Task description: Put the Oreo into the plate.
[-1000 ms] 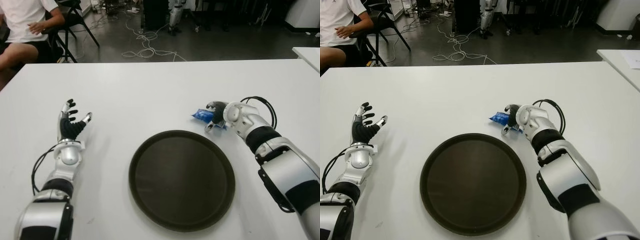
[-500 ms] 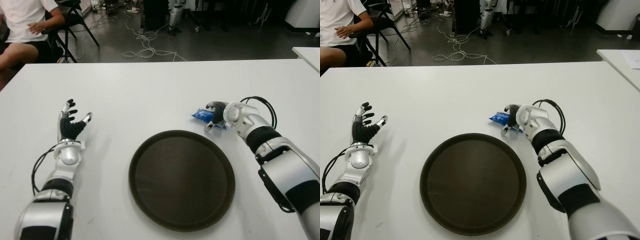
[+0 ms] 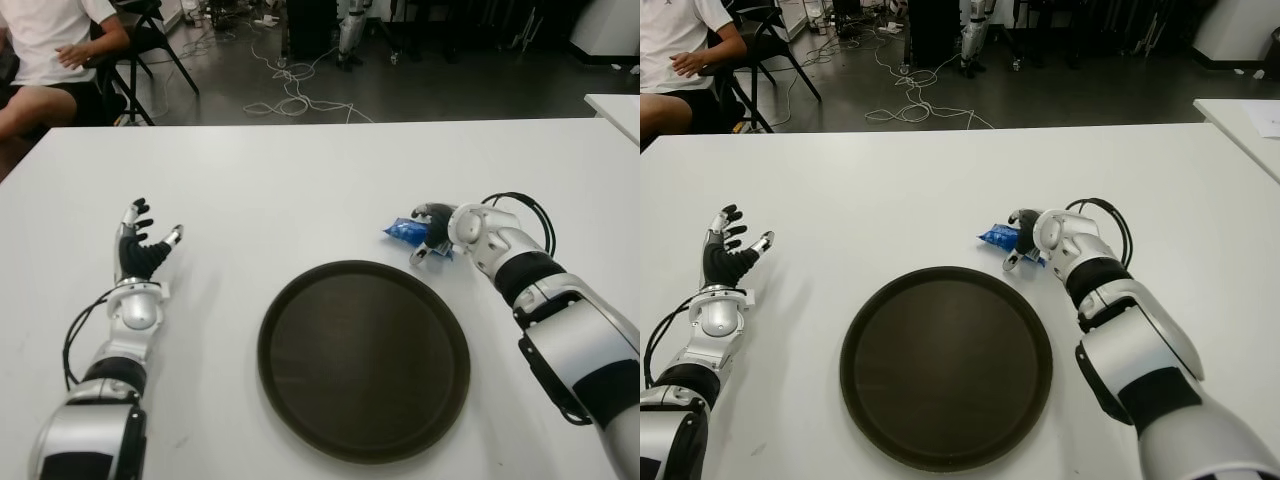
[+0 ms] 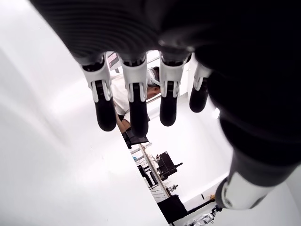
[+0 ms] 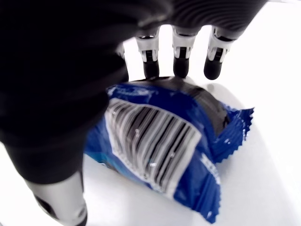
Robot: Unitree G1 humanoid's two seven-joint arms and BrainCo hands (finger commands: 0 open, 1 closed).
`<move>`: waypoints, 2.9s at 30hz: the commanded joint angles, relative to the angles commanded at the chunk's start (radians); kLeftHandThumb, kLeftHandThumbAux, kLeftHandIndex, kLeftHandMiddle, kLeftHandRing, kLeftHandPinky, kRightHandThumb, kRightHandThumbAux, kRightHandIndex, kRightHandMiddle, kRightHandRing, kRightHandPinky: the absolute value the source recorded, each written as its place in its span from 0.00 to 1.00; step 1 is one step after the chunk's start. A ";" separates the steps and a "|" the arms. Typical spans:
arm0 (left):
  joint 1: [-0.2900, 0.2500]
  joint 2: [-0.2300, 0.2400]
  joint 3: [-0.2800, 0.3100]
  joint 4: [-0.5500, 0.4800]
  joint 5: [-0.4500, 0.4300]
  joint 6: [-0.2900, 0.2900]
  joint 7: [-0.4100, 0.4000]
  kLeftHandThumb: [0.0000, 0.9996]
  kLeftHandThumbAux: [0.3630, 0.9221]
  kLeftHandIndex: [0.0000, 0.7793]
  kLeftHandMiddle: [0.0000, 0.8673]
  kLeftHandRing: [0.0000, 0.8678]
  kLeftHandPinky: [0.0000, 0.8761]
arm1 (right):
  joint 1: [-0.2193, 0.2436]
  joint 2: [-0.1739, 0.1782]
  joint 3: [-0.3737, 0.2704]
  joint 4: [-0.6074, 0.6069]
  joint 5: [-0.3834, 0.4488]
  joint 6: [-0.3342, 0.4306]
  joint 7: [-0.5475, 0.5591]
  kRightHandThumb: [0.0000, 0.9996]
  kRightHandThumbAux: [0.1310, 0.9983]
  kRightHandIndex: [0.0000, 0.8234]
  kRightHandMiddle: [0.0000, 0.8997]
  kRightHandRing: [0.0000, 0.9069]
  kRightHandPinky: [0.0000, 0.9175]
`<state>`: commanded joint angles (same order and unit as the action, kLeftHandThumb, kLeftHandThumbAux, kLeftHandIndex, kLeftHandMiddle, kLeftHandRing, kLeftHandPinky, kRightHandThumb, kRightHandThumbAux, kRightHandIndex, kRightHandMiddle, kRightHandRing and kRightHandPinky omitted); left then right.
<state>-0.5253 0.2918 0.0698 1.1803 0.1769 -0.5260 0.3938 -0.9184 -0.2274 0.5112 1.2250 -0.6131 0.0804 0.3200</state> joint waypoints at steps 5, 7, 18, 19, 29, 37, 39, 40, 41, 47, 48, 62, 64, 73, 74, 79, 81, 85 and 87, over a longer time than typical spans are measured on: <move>0.000 0.002 -0.002 0.000 0.002 0.000 -0.002 0.17 0.63 0.13 0.19 0.21 0.24 | -0.010 -0.006 0.006 0.000 -0.004 -0.011 0.027 0.00 0.78 0.06 0.07 0.02 0.00; -0.001 0.003 -0.004 0.001 0.004 0.002 -0.001 0.16 0.63 0.13 0.19 0.21 0.23 | -0.016 -0.009 0.012 -0.003 -0.007 -0.016 0.049 0.00 0.78 0.06 0.07 0.02 0.00; -0.005 0.003 -0.009 0.001 0.012 0.020 0.018 0.14 0.59 0.12 0.20 0.22 0.23 | -0.031 -0.021 0.027 -0.004 -0.009 -0.034 0.125 0.00 0.78 0.08 0.09 0.06 0.00; -0.004 0.003 -0.010 0.000 0.012 0.021 0.018 0.14 0.59 0.12 0.19 0.22 0.23 | -0.032 -0.021 0.028 -0.005 -0.008 -0.031 0.129 0.00 0.78 0.08 0.10 0.07 0.01; 0.000 -0.001 -0.002 -0.006 0.002 0.017 0.011 0.16 0.58 0.12 0.19 0.19 0.18 | -0.040 -0.015 0.036 -0.008 -0.009 0.003 0.146 0.00 0.76 0.09 0.12 0.10 0.05; 0.002 -0.001 -0.002 -0.008 0.002 0.015 0.013 0.17 0.59 0.12 0.18 0.20 0.21 | -0.040 -0.011 0.029 -0.016 0.000 0.030 0.146 0.00 0.75 0.08 0.11 0.10 0.04; 0.001 -0.001 -0.001 -0.008 0.000 0.012 0.010 0.17 0.59 0.12 0.19 0.20 0.22 | -0.041 -0.009 0.028 -0.017 0.002 0.038 0.151 0.00 0.75 0.08 0.12 0.10 0.04; 0.001 -0.001 0.000 -0.008 -0.001 0.010 0.008 0.17 0.59 0.12 0.19 0.21 0.22 | -0.041 -0.009 0.027 -0.018 0.003 0.042 0.148 0.00 0.75 0.08 0.12 0.10 0.04; 0.001 -0.001 0.001 -0.008 -0.002 0.009 0.007 0.17 0.59 0.12 0.19 0.21 0.22 | -0.040 -0.009 0.027 -0.020 0.003 0.045 0.146 0.00 0.75 0.08 0.12 0.10 0.04; 0.001 0.000 0.002 -0.007 -0.004 0.009 0.001 0.17 0.60 0.12 0.19 0.21 0.22 | -0.039 -0.008 0.029 -0.017 -0.001 0.042 0.129 0.00 0.73 0.10 0.13 0.11 0.04; 0.001 0.000 0.002 -0.007 -0.004 0.009 0.001 0.17 0.60 0.12 0.19 0.21 0.22 | -0.039 -0.009 0.030 -0.017 -0.002 0.039 0.131 0.00 0.73 0.10 0.13 0.12 0.04; 0.002 0.005 -0.005 -0.004 0.005 0.012 0.003 0.18 0.60 0.13 0.19 0.22 0.23 | -0.034 -0.006 0.020 -0.023 0.006 0.051 0.119 0.00 0.75 0.08 0.10 0.09 0.02; 0.002 0.005 -0.004 -0.004 0.005 0.013 0.002 0.17 0.60 0.13 0.19 0.22 0.24 | -0.032 -0.008 0.021 -0.027 0.004 0.049 0.114 0.00 0.75 0.08 0.11 0.09 0.02; 0.002 0.004 -0.002 -0.006 0.002 0.017 0.003 0.15 0.59 0.12 0.18 0.20 0.22 | -0.024 -0.013 0.023 -0.040 0.002 0.035 0.102 0.00 0.77 0.07 0.09 0.07 0.00; 0.002 0.003 -0.001 -0.006 0.001 0.016 0.003 0.15 0.59 0.12 0.18 0.20 0.22 | -0.023 -0.010 0.024 -0.034 0.000 0.030 0.091 0.00 0.77 0.07 0.09 0.07 0.00; 0.003 0.001 0.003 -0.006 -0.003 0.010 0.005 0.16 0.60 0.12 0.18 0.19 0.21 | -0.015 -0.007 0.028 -0.016 -0.010 0.021 0.025 0.00 0.78 0.06 0.08 0.04 0.00; 0.003 0.002 0.002 -0.006 -0.002 0.008 0.005 0.17 0.60 0.13 0.18 0.19 0.21 | -0.015 -0.003 0.029 -0.013 -0.012 0.030 0.005 0.00 0.79 0.07 0.08 0.04 0.00; 0.003 0.004 0.000 -0.006 0.000 0.008 0.000 0.17 0.60 0.12 0.18 0.19 0.20 | 0.010 0.005 0.020 -0.008 -0.006 0.034 -0.076 0.00 0.81 0.08 0.08 0.04 0.00; 0.004 0.004 0.000 -0.006 0.000 0.007 -0.001 0.17 0.61 0.13 0.19 0.20 0.20 | 0.015 0.005 0.018 -0.009 -0.002 0.028 -0.090 0.00 0.81 0.08 0.08 0.04 0.00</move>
<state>-0.5218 0.2960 0.0699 1.1739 0.1765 -0.5192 0.3929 -0.9039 -0.2221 0.5289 1.2159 -0.6152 0.1088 0.2296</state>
